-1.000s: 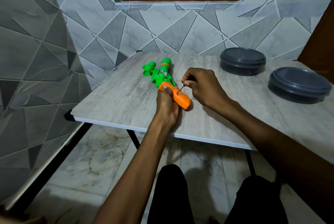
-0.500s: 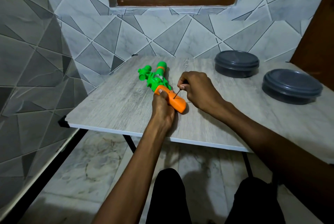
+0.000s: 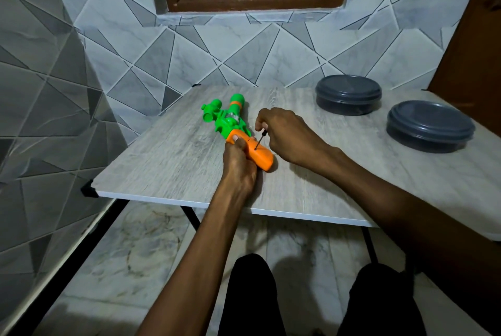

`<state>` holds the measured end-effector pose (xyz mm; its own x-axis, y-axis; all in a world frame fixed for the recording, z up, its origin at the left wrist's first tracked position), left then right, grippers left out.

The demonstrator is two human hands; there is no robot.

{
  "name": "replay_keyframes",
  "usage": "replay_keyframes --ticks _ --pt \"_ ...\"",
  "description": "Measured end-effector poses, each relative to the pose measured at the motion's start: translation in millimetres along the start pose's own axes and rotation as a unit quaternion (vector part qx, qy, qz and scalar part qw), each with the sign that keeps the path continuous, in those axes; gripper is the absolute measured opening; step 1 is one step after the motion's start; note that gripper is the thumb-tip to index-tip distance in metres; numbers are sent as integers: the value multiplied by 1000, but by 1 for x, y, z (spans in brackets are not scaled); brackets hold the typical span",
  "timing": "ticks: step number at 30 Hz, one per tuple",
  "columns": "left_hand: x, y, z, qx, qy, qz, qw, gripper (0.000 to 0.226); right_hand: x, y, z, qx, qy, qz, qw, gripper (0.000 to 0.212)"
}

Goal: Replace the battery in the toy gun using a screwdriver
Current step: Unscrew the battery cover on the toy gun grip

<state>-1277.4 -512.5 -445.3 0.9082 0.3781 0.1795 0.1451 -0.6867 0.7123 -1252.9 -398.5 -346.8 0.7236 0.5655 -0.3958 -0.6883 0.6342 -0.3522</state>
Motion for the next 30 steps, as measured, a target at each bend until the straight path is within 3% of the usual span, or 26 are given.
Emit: replay_keyframes --ticks 2,7,11,14,19,30 --pt "0 0 0 7 -3 4 1000 44 1 2 -1 -17 -16 -2 1000 32" --pt "2 -3 0 8 -26 12 1000 46 -2 8 -8 3 -3 1 1000 21" --pt "0 -2 1 16 -30 9 999 29 -6 8 -6 44 17 3 999 19" --pt "1 -1 0 21 -21 16 999 36 -3 8 -4 7 -7 6 1000 29" --pt "4 1 -2 32 -24 19 999 27 0 9 -2 -31 -45 2 999 44" --pt "11 5 -5 4 -9 20 1000 41 4 18 1 -59 -29 2 998 50"
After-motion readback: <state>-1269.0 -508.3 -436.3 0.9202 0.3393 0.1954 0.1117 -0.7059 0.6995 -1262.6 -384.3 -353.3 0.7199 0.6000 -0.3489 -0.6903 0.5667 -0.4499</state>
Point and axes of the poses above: each hand's wrist, its own x-axis away from the middle knuckle, its own z-axis out of the back of the hand, y = z × x, the point moved 1 cm from there along -x, towards the middle knuckle, and after that the axes turned 9 degrees about -x, right-handed, at the moved point
